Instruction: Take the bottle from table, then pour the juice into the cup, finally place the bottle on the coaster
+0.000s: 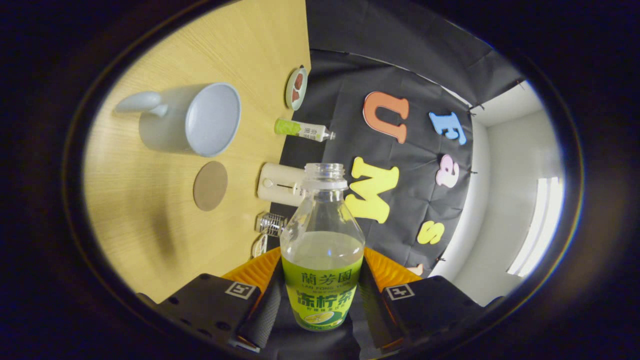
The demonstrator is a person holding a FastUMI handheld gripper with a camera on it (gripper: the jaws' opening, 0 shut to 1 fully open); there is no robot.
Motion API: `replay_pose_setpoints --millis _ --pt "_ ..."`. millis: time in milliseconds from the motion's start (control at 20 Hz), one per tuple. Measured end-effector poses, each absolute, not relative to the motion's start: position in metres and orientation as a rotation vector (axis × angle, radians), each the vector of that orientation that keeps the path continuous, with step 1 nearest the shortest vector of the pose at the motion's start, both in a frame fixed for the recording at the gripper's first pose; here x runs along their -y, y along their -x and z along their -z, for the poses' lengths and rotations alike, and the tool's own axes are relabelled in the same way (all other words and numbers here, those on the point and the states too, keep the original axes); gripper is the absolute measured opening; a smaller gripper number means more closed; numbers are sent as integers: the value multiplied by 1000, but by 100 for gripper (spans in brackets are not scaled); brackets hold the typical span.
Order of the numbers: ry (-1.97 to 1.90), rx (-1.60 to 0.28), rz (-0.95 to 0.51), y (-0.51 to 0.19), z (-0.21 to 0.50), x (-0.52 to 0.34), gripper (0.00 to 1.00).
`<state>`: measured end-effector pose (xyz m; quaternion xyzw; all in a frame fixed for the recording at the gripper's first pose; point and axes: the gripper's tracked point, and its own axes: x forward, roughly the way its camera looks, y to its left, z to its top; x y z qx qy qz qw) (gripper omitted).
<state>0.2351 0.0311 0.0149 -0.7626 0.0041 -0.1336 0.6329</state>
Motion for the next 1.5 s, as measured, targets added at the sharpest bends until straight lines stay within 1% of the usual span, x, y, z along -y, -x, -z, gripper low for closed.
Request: replay_pose_setpoints --millis 300,1050,1250,1500 --pt "1812 9 326 -235 -23 -37 79" --pt "1944 -19 341 -235 -36 -39 79" --pt "1971 -21 319 -235 -35 -43 79" --pt "2003 -25 328 -237 -38 -40 79"
